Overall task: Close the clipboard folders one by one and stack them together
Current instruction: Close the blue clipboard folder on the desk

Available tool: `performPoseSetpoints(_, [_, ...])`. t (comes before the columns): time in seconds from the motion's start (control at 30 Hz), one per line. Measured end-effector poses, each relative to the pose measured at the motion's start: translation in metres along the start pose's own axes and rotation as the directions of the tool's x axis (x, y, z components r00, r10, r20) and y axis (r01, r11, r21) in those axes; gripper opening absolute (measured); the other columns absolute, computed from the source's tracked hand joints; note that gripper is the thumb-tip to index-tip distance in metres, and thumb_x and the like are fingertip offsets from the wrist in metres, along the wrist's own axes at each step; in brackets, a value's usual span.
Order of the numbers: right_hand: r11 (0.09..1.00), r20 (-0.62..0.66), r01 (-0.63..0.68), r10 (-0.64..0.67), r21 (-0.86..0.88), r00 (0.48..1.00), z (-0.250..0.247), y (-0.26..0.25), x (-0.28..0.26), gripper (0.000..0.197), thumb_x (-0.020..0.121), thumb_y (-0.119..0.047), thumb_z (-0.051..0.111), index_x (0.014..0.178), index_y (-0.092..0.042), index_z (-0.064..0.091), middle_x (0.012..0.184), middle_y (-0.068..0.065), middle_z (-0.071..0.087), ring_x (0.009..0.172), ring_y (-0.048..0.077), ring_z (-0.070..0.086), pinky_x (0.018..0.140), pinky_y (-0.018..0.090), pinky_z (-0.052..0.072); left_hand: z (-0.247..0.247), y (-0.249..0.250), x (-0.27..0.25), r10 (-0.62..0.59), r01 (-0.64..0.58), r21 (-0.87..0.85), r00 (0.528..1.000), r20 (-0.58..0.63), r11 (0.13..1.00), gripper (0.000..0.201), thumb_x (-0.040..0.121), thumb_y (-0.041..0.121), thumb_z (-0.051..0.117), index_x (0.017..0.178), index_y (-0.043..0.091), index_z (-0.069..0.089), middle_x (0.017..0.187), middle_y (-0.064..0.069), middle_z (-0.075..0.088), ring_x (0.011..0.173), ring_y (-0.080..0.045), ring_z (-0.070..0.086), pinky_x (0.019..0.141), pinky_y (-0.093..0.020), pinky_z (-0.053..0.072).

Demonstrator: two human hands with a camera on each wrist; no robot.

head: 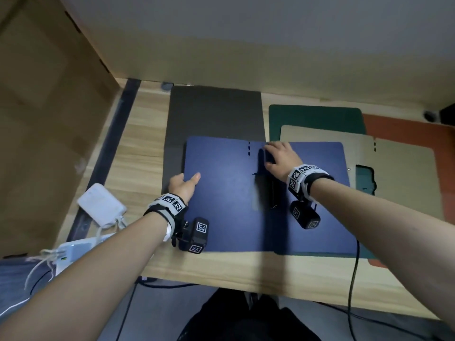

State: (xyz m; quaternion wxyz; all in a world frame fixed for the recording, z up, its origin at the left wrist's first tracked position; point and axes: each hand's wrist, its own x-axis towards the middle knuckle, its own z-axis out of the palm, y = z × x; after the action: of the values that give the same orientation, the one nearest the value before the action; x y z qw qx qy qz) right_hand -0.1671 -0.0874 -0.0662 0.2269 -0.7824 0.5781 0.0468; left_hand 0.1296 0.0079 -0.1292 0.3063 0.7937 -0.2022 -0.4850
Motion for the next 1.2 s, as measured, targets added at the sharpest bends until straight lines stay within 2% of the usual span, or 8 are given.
performPoseSetpoints(0.13, [0.999, -0.004, -0.039, 0.039, -0.014, 0.999, 0.015, 0.031, -0.043, 0.066, 0.087, -0.026, 0.059, 0.147, -0.013, 0.035, 0.158, 0.008, 0.028, 0.144, 0.031, 0.022, 0.116, 0.045, 0.029, 0.001, 0.020, -0.015, -0.004, 0.005, 0.066, 1.000, -0.010, 0.998, 0.088, 0.070, 0.051, 0.075, 0.139, 0.005, 0.049, 0.138, -0.010, 0.057, 0.124, -0.030, 0.058, 0.105, -0.048, 0.046])
performPoseSetpoints(0.2, [0.998, 0.032, -0.051, 0.053, -0.038, 0.998, 0.020, 0.047, -0.067, 0.069, 0.088, -0.029, 0.060, 0.149, -0.015, 0.031, 0.161, 0.006, 0.021, 0.145, 0.029, 0.019, 0.117, 0.043, 0.027, -0.001, 0.025, -0.023, 0.018, -0.021, 0.232, 1.000, 0.015, 0.973, 0.089, 0.071, 0.051, 0.072, 0.141, 0.004, 0.046, 0.142, -0.012, 0.054, 0.126, -0.032, 0.055, 0.107, -0.045, 0.044])
performPoseSetpoints(0.3, [0.995, 0.100, -0.042, 0.050, -0.086, 0.994, 0.026, 0.067, -0.098, 0.079, 0.088, -0.037, 0.063, 0.153, -0.020, 0.022, 0.164, 0.003, 0.009, 0.148, 0.025, 0.015, 0.119, 0.039, 0.023, -0.010, 0.031, -0.042, 0.066, -0.088, 0.554, 0.996, 0.059, 0.828, 0.072, 0.081, 0.046, 0.067, 0.137, 0.006, 0.045, 0.136, -0.014, 0.056, 0.121, -0.036, 0.056, 0.101, -0.043, 0.046])
performPoseSetpoints(0.4, [0.993, 0.128, -0.027, 0.042, -0.117, 0.991, 0.036, 0.077, -0.117, 0.094, 0.083, -0.050, 0.066, 0.155, -0.024, 0.012, 0.165, -0.001, -0.002, 0.151, 0.022, 0.006, 0.120, 0.041, 0.022, -0.017, 0.027, -0.051, 0.086, -0.130, 0.672, 0.991, 0.099, 0.729, 0.070, 0.081, 0.051, 0.067, 0.132, 0.010, 0.043, 0.128, -0.012, 0.059, 0.113, -0.036, 0.060, 0.094, -0.041, 0.050])
performPoseSetpoints(0.53, [0.990, 0.126, -0.057, 0.074, -0.129, 0.989, 0.053, 0.074, -0.126, 0.112, 0.074, -0.062, 0.070, 0.155, -0.026, 0.001, 0.164, -0.004, -0.012, 0.152, 0.018, -0.005, 0.121, 0.044, 0.021, -0.024, 0.015, -0.050, 0.029, -0.096, 0.713, 0.994, 0.105, 0.695, 0.071, 0.064, 0.058, 0.069, 0.114, 0.010, 0.057, 0.111, -0.009, 0.068, 0.094, -0.033, 0.067, 0.084, -0.040, 0.056])
performPoseSetpoints(0.73, [0.991, 0.102, -0.091, 0.102, -0.103, 0.990, 0.060, 0.066, -0.125, 0.113, 0.073, -0.059, 0.072, 0.155, -0.025, 0.001, 0.164, -0.002, -0.011, 0.152, 0.020, -0.004, 0.120, 0.046, 0.022, -0.035, 0.023, -0.072, 0.160, -0.169, 0.616, 0.985, 0.071, 0.770, 0.024, 0.071, 0.033, 0.074, 0.079, 0.013, 0.064, 0.088, -0.009, 0.074, 0.087, -0.032, 0.069, 0.080, -0.039, 0.055])
performPoseSetpoints(1.03, [0.989, 0.062, -0.140, 0.143, -0.043, 0.988, 0.051, 0.053, -0.131, 0.109, 0.075, -0.058, 0.072, 0.155, -0.021, 0.007, 0.165, 0.002, -0.005, 0.152, 0.023, 0.002, 0.122, 0.042, 0.018, -0.045, 0.046, -0.109, 0.271, -0.307, 0.555, 0.951, 0.149, 0.773, 0.030, 0.063, 0.036, 0.069, 0.083, 0.023, 0.051, 0.088, -0.001, 0.071, 0.083, -0.027, 0.069, 0.079, -0.045, 0.058])
performPoseSetpoints(1.2, [0.988, -0.005, -0.143, 0.144, 0.062, 0.990, 0.037, 0.054, -0.153, 0.092, 0.084, -0.050, 0.066, 0.154, -0.014, 0.018, 0.165, 0.005, 0.006, 0.150, 0.024, 0.012, 0.121, 0.039, 0.021, -0.031, 0.082, -0.155, 0.388, -0.434, 0.533, 0.899, 0.204, 0.726, 0.012, 0.076, 0.029, 0.060, 0.074, 0.021, 0.051, 0.061, 0.005, 0.061, 0.067, -0.023, 0.060, 0.066, -0.035, 0.051])
